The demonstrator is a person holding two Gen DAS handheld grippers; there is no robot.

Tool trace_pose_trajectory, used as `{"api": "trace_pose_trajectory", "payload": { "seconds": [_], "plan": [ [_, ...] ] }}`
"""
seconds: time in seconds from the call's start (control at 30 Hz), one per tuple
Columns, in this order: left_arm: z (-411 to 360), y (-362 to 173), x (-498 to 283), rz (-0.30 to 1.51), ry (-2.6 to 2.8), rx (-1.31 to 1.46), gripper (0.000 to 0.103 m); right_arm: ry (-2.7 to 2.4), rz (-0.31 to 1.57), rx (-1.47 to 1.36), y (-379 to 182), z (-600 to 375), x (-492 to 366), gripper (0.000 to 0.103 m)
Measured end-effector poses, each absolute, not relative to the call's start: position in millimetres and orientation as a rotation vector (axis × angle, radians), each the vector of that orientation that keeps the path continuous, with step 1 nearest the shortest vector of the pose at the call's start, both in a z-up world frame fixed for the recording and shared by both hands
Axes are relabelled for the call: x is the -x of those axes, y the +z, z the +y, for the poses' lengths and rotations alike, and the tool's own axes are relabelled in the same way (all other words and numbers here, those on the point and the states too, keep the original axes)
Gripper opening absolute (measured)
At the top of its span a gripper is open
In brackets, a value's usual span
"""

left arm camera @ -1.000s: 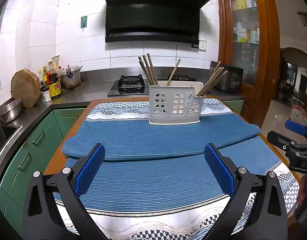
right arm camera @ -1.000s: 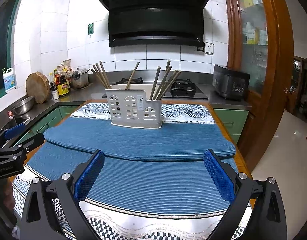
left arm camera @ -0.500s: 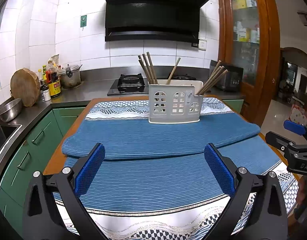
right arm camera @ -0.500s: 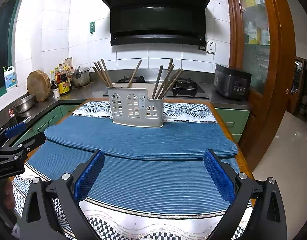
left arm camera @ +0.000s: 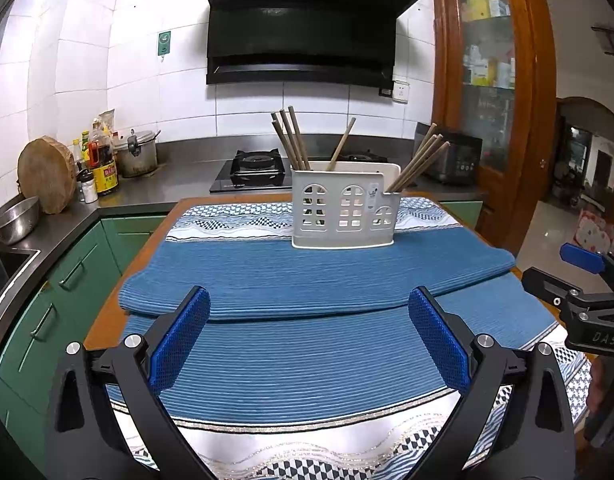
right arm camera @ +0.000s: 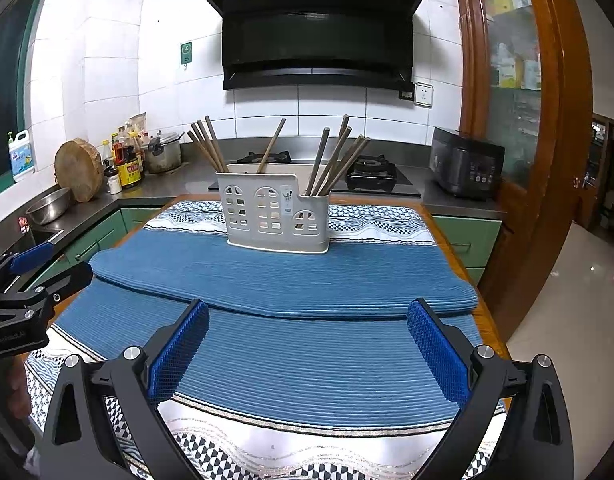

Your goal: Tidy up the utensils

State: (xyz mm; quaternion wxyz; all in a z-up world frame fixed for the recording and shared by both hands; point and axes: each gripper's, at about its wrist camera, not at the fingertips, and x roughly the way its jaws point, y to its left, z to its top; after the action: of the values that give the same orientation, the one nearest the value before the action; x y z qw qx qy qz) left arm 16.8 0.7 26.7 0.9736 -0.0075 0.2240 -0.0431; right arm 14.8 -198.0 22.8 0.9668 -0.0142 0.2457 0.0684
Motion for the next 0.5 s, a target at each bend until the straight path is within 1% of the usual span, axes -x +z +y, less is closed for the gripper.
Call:
{"api": "trace_pose_trajectory", "payload": {
  "seconds": [0.5],
  "plan": [
    [5.6, 24.4, -19.5, 0.468, -0.05, 0.025, 0.098, 0.142, 0.503, 0.026, 19.3, -200.2, -14.7, 0.096]
  ]
}}
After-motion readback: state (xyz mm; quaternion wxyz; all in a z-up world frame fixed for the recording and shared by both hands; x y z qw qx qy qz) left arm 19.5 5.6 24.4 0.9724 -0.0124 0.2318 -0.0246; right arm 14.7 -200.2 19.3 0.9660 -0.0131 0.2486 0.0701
